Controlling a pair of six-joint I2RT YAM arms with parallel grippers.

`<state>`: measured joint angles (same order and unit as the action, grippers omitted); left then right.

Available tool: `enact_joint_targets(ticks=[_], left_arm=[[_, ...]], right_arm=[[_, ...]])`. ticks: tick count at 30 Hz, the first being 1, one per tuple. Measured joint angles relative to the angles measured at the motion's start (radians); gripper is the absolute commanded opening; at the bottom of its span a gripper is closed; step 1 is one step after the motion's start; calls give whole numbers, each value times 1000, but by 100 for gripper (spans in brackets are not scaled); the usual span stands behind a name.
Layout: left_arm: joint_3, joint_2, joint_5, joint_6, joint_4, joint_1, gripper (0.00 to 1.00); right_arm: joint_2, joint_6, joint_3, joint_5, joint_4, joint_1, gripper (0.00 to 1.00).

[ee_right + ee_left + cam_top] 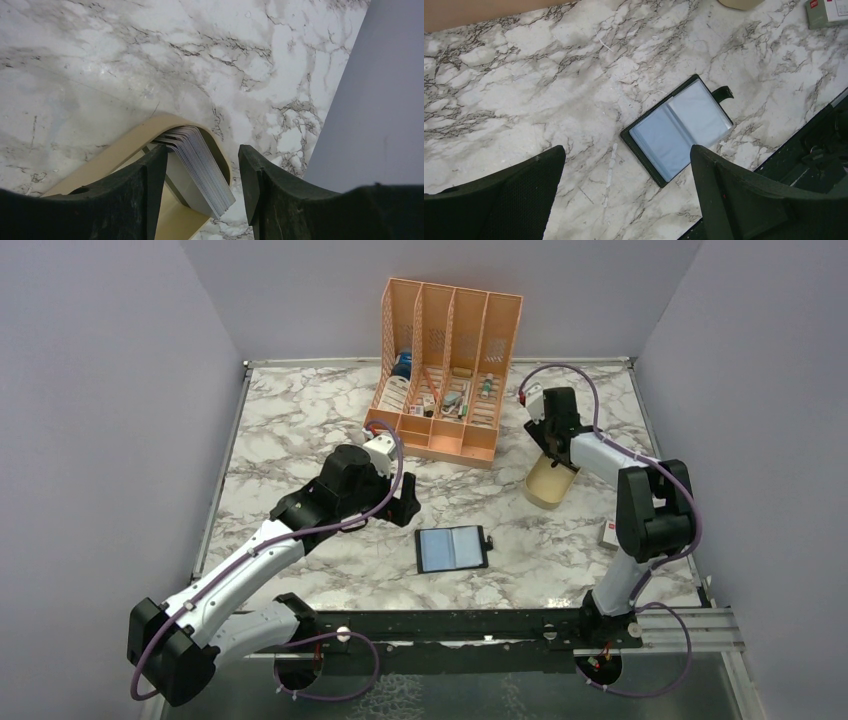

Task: Put the credit cards into the card holder
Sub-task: Pick up the credit card from the storage box.

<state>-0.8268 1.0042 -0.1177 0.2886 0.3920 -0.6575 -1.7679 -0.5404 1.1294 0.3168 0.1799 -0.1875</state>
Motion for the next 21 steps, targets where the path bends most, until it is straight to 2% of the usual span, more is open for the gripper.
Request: enact_joint_targets(ticks=[21], left_arm=[[1, 5, -1, 0, 0, 17, 99]], right_arm=[[66, -57, -41, 16, -1, 2, 53]])
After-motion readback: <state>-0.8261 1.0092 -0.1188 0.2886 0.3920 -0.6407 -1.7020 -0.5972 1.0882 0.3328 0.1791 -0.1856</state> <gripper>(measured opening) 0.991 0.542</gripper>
